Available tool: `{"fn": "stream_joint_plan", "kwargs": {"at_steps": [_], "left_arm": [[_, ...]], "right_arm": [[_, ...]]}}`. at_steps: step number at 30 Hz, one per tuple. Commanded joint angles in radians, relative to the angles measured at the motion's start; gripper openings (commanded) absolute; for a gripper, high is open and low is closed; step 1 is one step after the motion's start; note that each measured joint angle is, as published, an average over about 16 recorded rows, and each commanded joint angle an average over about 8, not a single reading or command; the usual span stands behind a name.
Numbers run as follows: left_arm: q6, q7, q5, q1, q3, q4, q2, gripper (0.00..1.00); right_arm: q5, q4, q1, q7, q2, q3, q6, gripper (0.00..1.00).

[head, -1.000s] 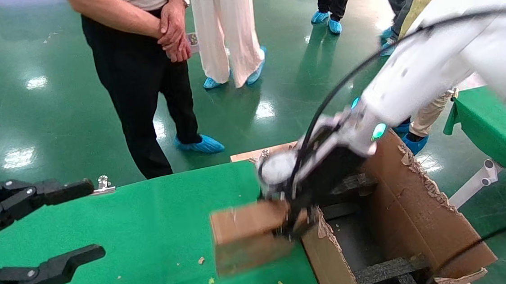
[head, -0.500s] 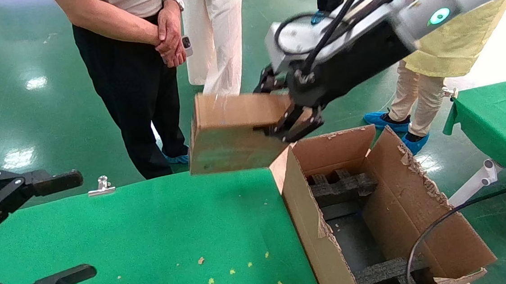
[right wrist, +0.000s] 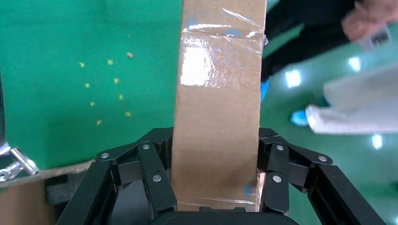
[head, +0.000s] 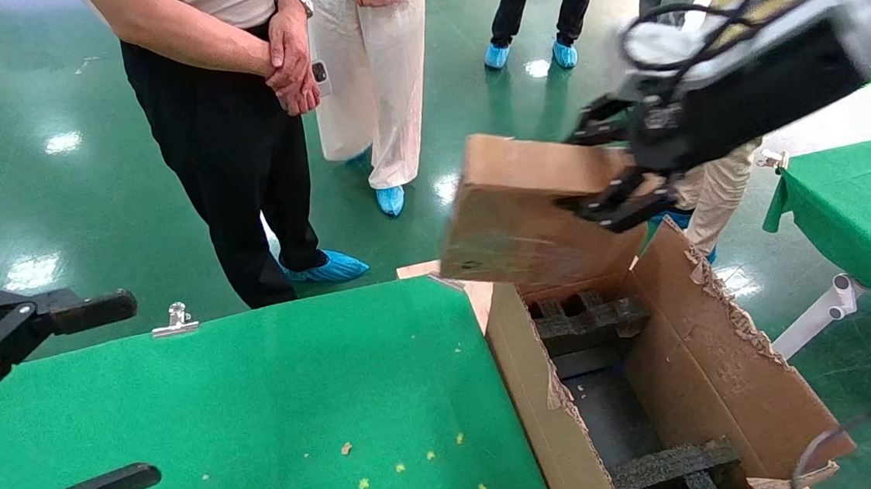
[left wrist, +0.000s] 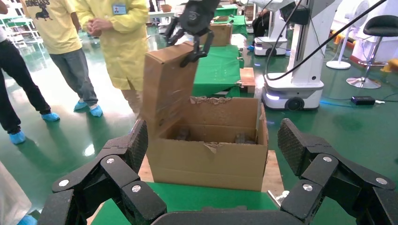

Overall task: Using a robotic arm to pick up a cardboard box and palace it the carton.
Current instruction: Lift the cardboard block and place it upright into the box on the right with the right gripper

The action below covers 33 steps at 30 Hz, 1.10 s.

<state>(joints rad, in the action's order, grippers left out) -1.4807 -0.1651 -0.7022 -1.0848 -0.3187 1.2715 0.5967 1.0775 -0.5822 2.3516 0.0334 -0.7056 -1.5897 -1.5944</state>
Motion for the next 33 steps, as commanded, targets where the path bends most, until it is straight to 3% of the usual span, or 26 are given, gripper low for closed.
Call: {"fn": "stream_joint_plan", "kwargs": {"at_steps": [1, 16, 24, 33], "left_arm": [[0.0, 0.0, 0.0, 0.0, 0.0, 0.0, 0.0, 1.0], [0.0, 0.0, 0.0, 0.0, 0.0, 0.0, 0.0, 1.0], [0.001, 0.0, 0.0, 0.0, -0.001, 0.0, 0.0, 1.0], [0.001, 0.0, 0.001, 0.0, -0.001, 0.0, 0.0, 1.0]], "right_arm": [[0.003, -0.011, 0.024, -0.015, 0.032, -0.029, 0.0, 0.0], [0.003, -0.07, 0.08, -0.062, 0.22, -0.232, 0.004, 0.0], [-0.003, -0.077, 0.062, -0.062, 0.235, -0.291, 0.017, 0.0], [-0.008, -0.074, 0.053, -0.072, 0.234, -0.292, 0.027, 0.0]]}}
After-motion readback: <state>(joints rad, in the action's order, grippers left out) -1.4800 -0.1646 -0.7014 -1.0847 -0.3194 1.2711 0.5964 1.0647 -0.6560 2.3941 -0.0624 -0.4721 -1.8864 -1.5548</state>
